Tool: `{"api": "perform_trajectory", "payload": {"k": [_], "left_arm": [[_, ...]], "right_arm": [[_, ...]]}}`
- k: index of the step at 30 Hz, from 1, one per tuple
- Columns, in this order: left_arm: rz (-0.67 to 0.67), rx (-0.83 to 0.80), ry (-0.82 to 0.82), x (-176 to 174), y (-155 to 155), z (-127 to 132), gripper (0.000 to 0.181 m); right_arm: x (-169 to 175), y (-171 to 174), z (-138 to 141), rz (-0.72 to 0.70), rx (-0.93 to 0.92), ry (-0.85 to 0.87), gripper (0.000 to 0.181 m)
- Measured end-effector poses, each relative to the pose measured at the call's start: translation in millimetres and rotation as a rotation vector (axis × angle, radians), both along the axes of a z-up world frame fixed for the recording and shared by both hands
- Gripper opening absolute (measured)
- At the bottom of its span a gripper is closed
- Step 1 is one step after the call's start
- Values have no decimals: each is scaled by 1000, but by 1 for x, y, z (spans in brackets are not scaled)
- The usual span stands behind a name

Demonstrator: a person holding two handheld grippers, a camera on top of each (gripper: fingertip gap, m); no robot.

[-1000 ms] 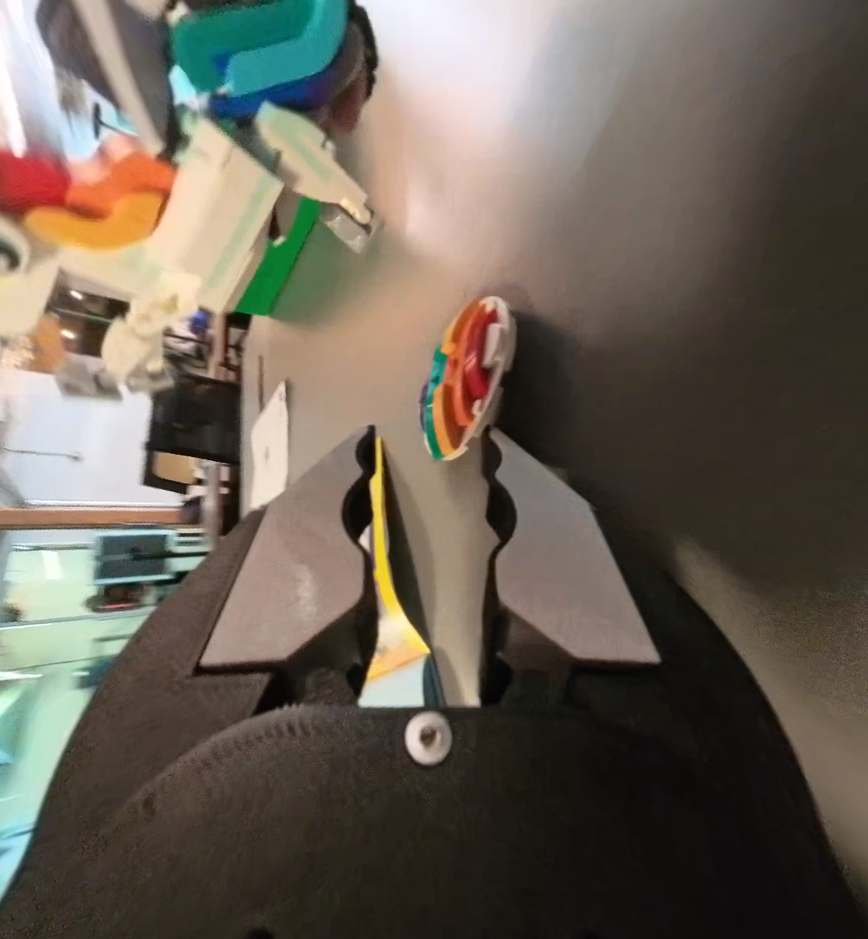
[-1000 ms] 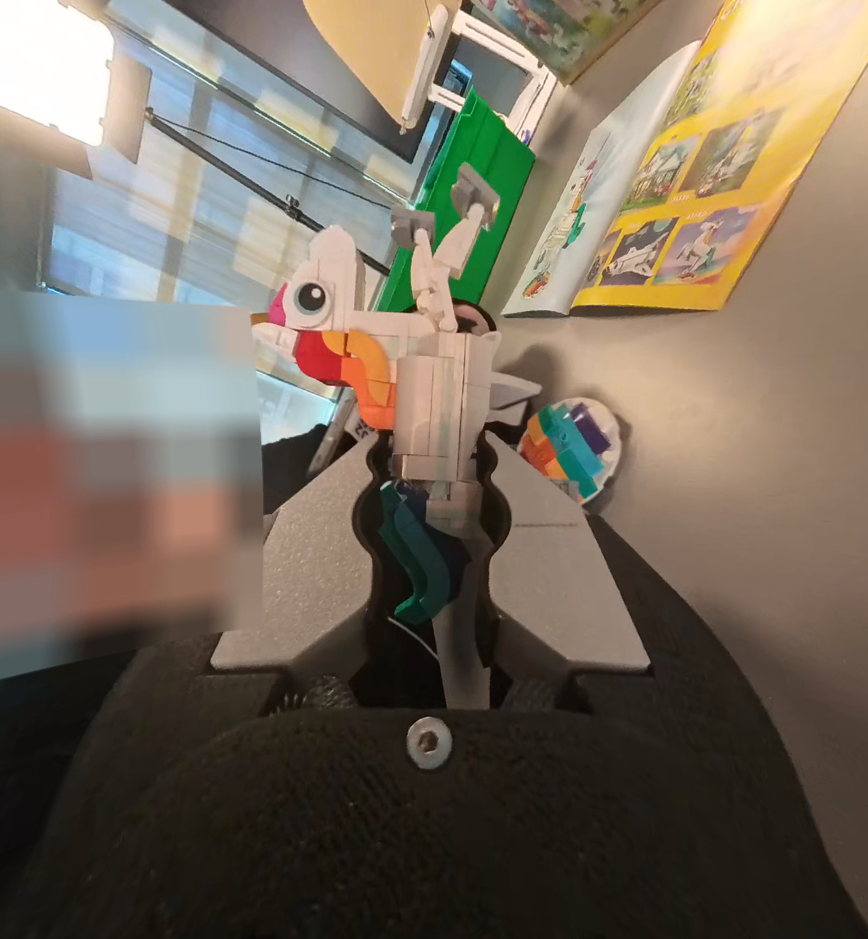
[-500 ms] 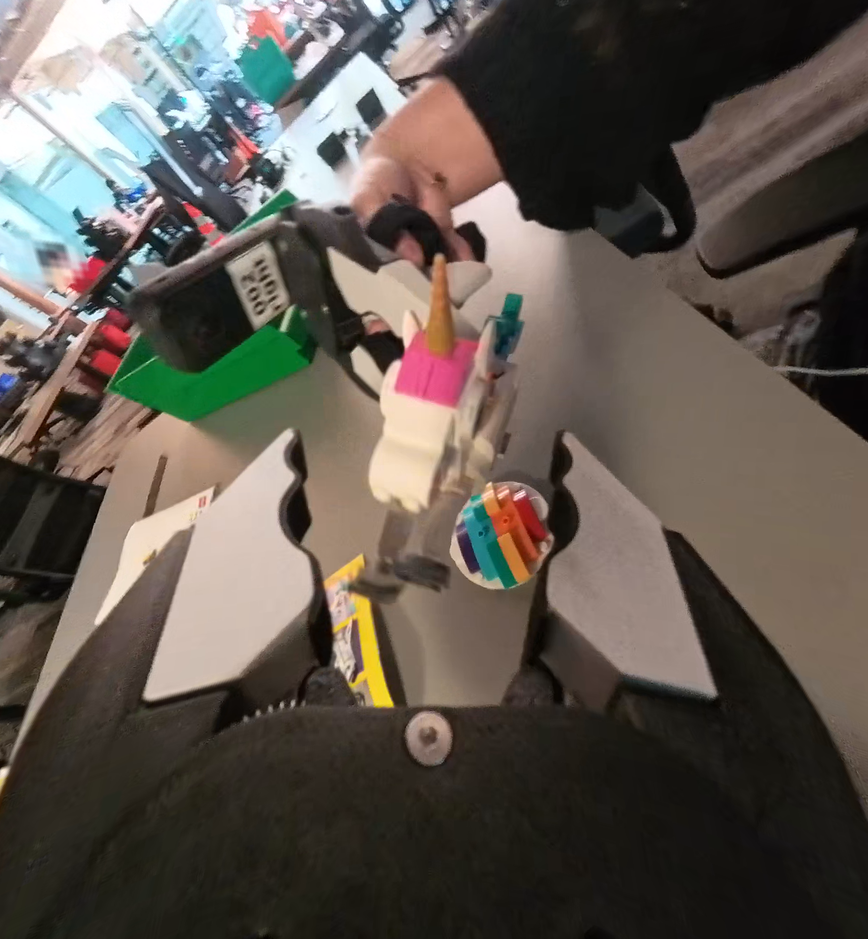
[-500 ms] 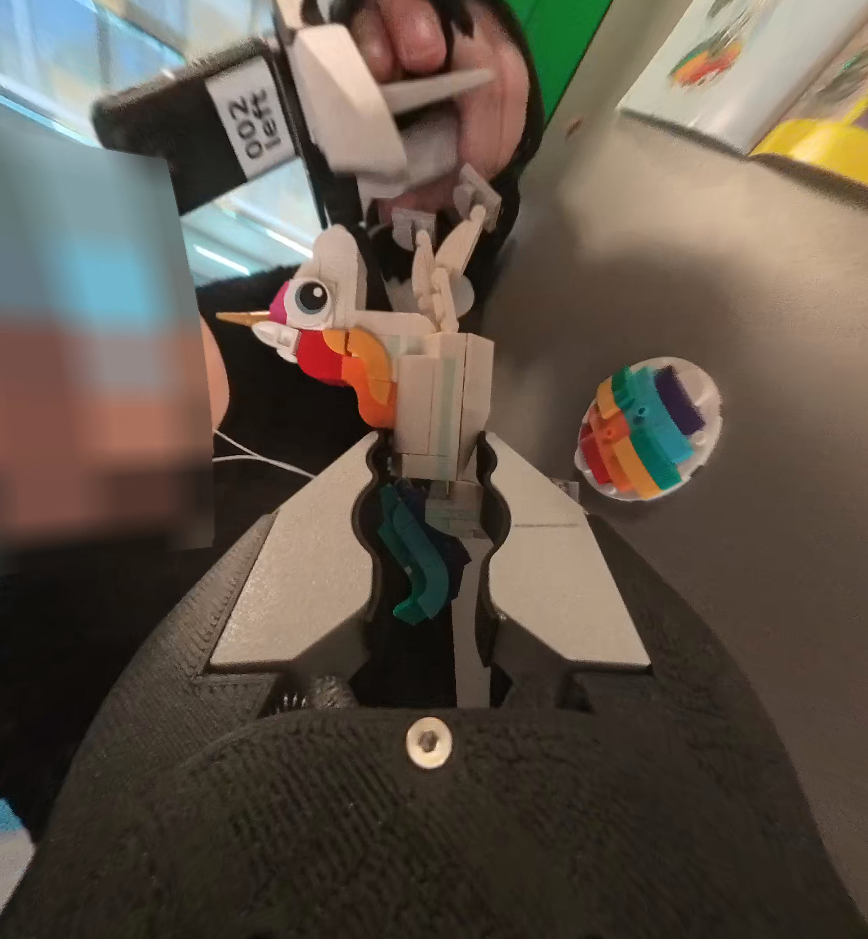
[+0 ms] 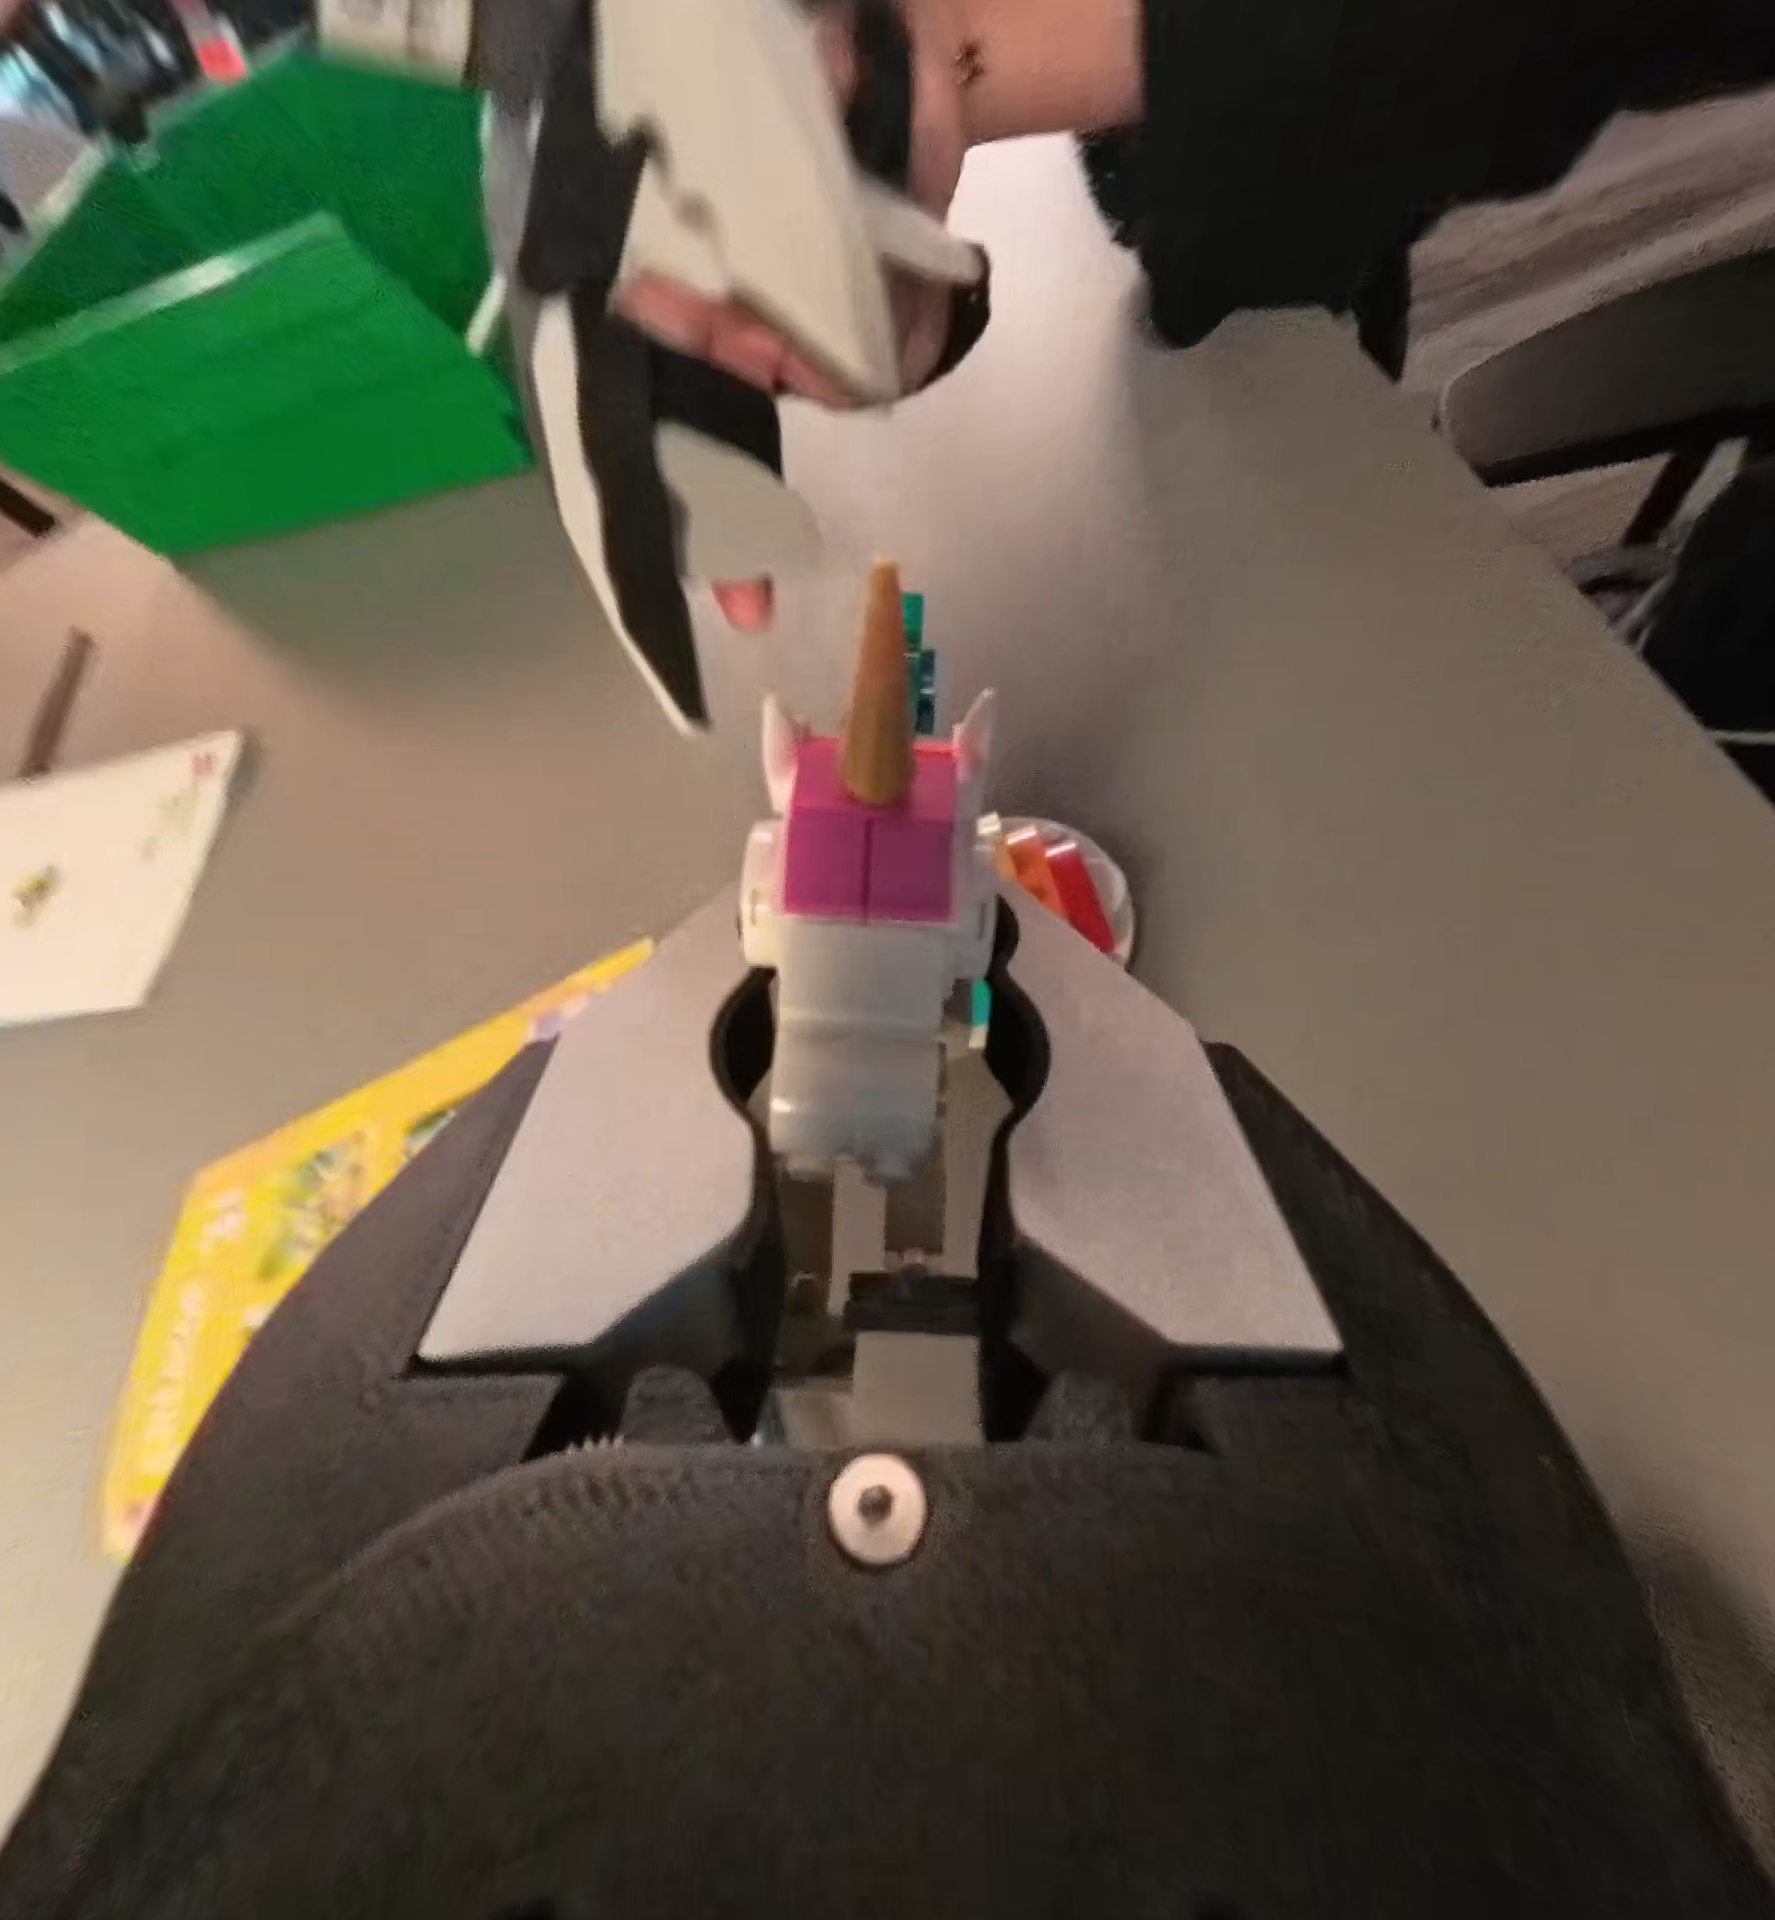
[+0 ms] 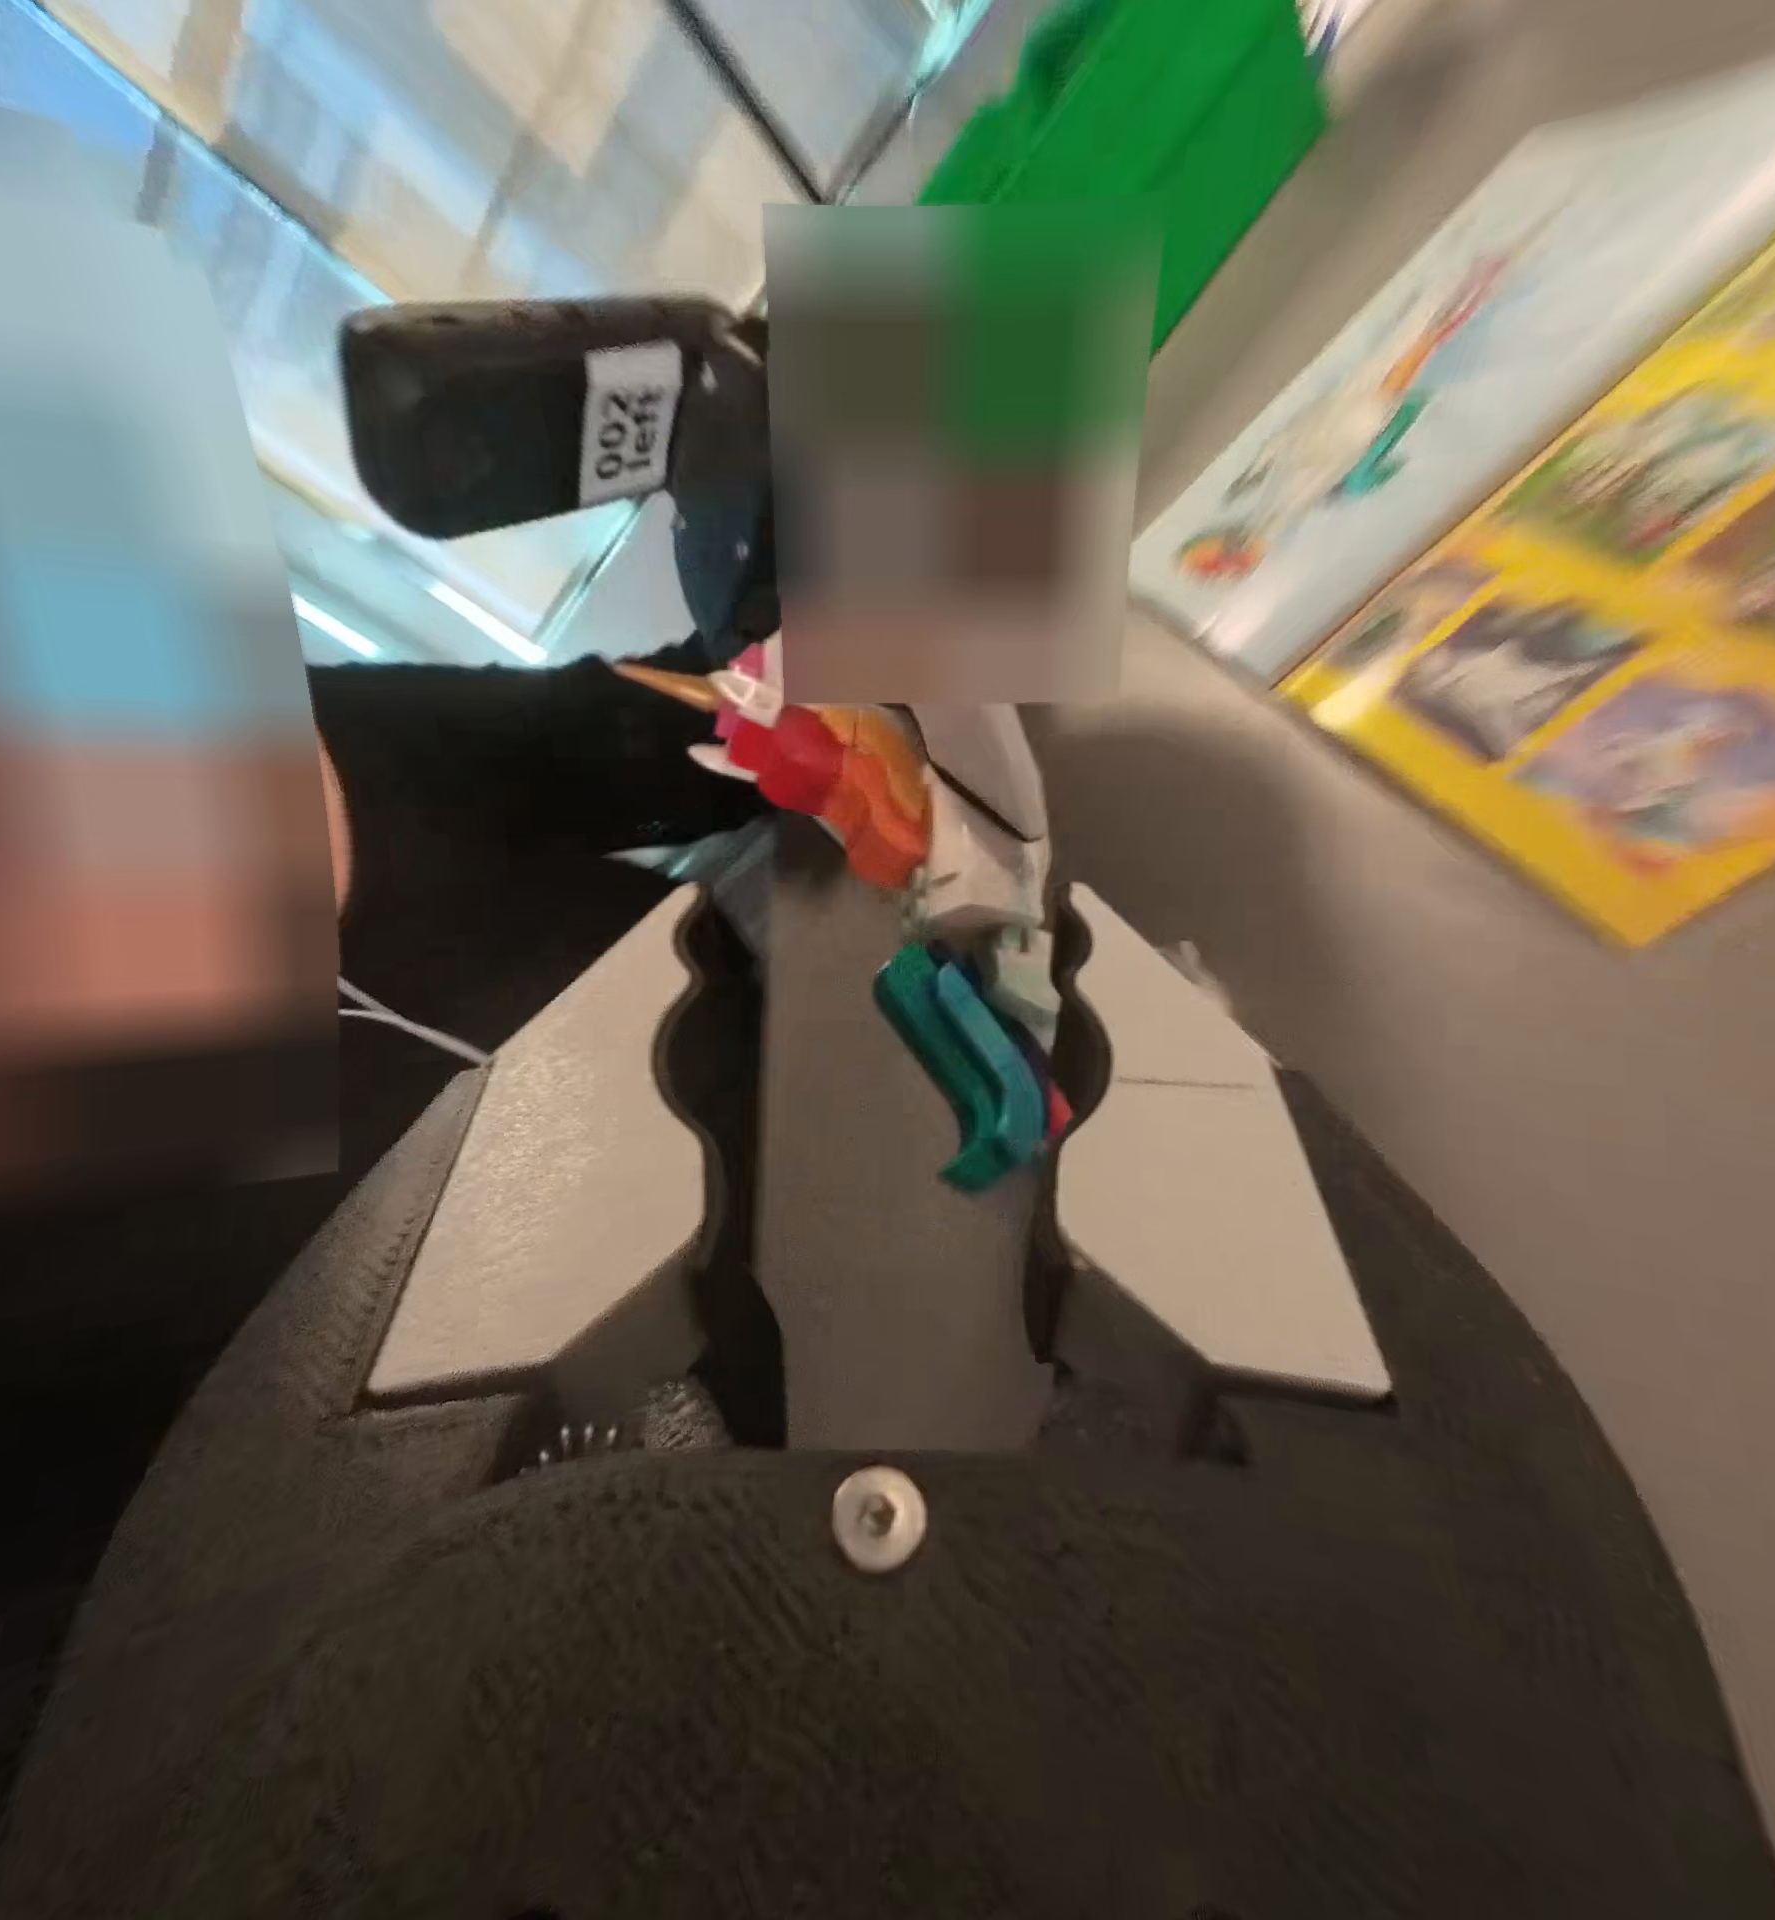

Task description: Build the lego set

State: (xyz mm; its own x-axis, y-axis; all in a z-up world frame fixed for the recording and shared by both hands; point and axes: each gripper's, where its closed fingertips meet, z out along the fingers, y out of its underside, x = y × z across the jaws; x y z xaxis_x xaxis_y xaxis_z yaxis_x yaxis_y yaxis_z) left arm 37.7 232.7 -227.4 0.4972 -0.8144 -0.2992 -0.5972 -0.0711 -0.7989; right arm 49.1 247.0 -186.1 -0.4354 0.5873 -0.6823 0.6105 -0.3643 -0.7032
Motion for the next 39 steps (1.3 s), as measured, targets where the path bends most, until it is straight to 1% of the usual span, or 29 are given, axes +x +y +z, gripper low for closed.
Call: {"api": "perform_trajectory", "payload": {"k": [1,2,4,6,9,13,15,18,23,27,31,35,39], "left_arm": [[15,-51,-36,-2,1,-3,37],[26,-94,-73,-3,2,-3,37],[42,-150,-113,-6,4,-3,37],[62,-162,-154,-7,6,0,37],[107,-205,-224,-10,6,4,37],[155,-257,-326,-9,-5,6,37],[186,-269,-384,-8,-10,6,37],[199,-258,-437,-6,-14,5,37],[185,-246,-398,-1,-16,-6,37],[192,-211,-382,-1,-11,-7,37],[169,-178,-336,-1,-15,-8,37],[165,-158,-301,-1,-19,-8,37],[182,-174,-304,-2,-20,-7,37]], "right_arm": [[4,12,1,-52,56,59,68],[8,23,-2,-101,117,100,72],[16,36,-17,-165,255,122,75],[23,31,-31,-162,367,136,77],[29,14,-52,-100,506,124,81],[27,0,-79,0,724,89,84],[24,-6,-89,58,775,77,86],[16,-12,-98,112,788,70,86],[8,-17,-99,141,788,81,86],[7,-17,-100,141,817,88,85],[6,-15,-98,118,818,99,85],[5,-12,-78,56,761,204,84],[8,-15,-45,19,679,315,71]]}}
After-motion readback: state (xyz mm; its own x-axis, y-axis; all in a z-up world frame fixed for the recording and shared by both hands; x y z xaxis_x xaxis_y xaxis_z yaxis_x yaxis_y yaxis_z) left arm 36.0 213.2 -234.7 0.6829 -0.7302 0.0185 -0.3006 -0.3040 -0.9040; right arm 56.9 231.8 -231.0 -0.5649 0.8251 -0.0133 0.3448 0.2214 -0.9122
